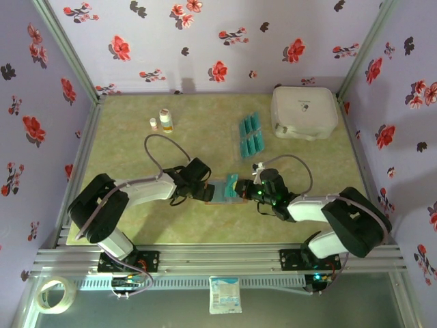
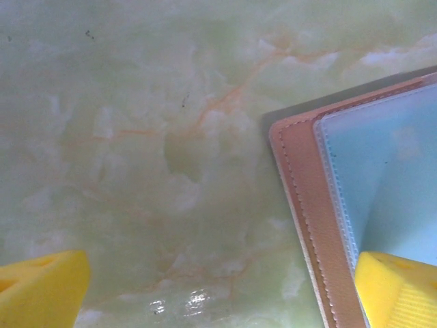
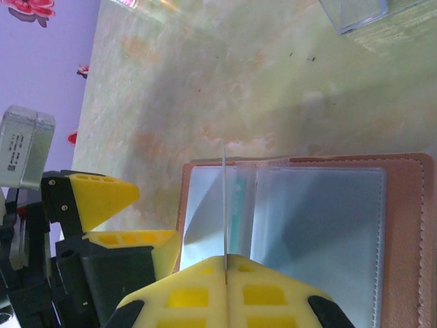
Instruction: Put the credit cards into the card holder
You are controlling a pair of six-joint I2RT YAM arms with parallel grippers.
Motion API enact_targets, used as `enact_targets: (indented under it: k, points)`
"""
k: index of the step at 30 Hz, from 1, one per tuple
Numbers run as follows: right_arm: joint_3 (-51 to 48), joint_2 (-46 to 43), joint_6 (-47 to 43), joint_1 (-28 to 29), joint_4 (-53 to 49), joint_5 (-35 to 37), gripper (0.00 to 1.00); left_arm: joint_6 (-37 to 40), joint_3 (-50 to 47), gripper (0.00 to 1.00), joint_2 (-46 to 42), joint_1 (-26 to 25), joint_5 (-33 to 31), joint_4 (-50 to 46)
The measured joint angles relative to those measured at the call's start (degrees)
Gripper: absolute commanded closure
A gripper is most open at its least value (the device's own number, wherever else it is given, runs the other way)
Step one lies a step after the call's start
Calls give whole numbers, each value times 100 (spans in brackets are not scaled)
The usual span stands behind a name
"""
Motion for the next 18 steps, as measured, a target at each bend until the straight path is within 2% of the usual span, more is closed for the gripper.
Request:
enact_targets:
  k: [18]
  points:
    - [-7,505,59,0,586,-92,100,-155,-74,0,72,-59,-114,50]
